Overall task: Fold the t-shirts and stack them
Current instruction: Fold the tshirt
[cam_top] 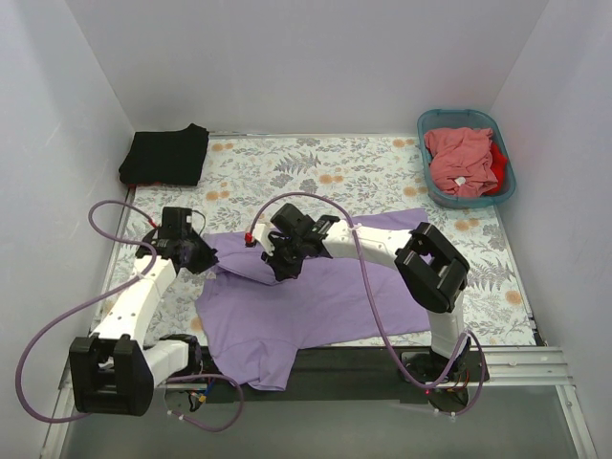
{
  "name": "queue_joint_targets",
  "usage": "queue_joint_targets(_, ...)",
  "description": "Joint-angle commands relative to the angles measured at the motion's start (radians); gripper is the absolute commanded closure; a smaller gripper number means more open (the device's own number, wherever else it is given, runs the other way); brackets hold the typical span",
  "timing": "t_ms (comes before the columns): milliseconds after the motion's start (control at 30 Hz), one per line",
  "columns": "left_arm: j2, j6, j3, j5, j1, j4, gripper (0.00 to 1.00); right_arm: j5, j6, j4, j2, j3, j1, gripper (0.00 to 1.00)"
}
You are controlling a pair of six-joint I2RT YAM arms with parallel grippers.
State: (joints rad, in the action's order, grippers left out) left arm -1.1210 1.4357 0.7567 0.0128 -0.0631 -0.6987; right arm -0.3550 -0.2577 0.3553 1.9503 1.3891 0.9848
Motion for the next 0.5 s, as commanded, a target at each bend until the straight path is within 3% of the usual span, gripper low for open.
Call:
queue_joint_targets(0, 0.081, 0.046, -0.048, 0.076, -0.007, -0.087, 1.00, -0.021, -0.057, 0.066, -0.033, -0.001, -0.020, 0.99)
queue_joint_targets(467, 0.155, 0.077, -0.111, 0.136, -0.047, -0.249, 1.00, -0.033, -0.094, 0.125, -0.021, 0.014, -0.026, 0.99)
